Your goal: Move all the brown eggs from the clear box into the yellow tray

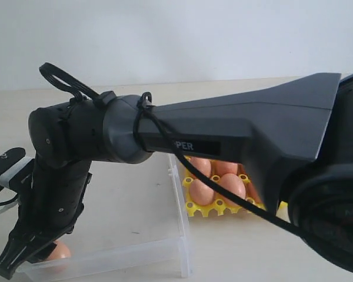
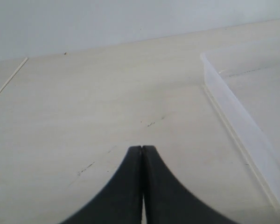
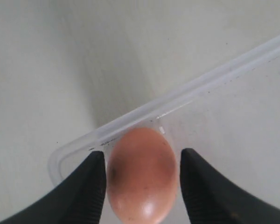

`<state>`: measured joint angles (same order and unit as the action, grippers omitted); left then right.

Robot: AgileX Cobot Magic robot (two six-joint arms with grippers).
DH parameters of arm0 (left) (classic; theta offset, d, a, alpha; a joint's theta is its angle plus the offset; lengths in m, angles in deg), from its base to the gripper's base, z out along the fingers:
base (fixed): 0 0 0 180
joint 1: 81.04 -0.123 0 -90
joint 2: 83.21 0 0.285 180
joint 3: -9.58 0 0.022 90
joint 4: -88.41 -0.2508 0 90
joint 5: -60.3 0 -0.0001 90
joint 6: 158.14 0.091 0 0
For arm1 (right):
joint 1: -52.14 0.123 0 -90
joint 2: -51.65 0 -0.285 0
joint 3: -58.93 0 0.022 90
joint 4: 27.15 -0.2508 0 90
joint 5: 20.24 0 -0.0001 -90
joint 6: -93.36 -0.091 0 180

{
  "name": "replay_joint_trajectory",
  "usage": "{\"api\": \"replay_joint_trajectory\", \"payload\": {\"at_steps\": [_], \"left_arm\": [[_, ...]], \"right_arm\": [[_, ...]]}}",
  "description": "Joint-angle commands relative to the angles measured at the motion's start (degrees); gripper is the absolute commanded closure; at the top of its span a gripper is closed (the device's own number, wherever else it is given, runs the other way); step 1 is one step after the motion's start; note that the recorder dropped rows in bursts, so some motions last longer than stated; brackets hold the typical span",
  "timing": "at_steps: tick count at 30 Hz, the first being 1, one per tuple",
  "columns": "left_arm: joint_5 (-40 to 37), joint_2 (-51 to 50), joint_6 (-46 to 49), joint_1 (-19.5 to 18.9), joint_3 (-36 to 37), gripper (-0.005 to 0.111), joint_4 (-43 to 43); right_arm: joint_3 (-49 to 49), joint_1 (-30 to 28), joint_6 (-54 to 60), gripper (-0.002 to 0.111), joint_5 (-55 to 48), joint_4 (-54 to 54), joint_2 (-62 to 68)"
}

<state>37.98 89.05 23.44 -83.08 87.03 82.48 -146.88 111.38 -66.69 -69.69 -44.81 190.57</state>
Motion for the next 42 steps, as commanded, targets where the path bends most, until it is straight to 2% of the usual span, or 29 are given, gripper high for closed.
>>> {"api": "replay_joint_trajectory", "payload": {"at_steps": [1,22,23,25,28,42], "left_arm": [[0.52,-0.04,-0.41,0.34,-0.23,0.107,0.14],[0.52,-0.04,-0.25,0.34,-0.23,0.107,0.14],[0.52,-0.04,-0.25,0.34,-0.23,0.107,0.14],[0.52,-0.04,-0.25,0.34,-0.23,0.107,0.14],[0.52,-0.04,-0.25,0.34,-0.23,0.107,0.14],[0.52,-0.04,-0.27,0.34,-0.23,0.107,0.14]], "right_arm": [[-0.20,0.08,0.63,0.059,0.07,0.97,0.53],[-0.20,-0.75,0.38,0.060,1.24,-0.01,5.10],[-0.20,-0.75,0.38,0.063,1.11,-0.01,5.24],[-0.20,-0.75,0.38,0.077,1.11,-0.15,5.60],[-0.20,-0.75,0.61,0.109,1.48,-0.15,5.60],[-0.20,-2.80,-2.54,0.108,6.27,6.32,0.85]]}}
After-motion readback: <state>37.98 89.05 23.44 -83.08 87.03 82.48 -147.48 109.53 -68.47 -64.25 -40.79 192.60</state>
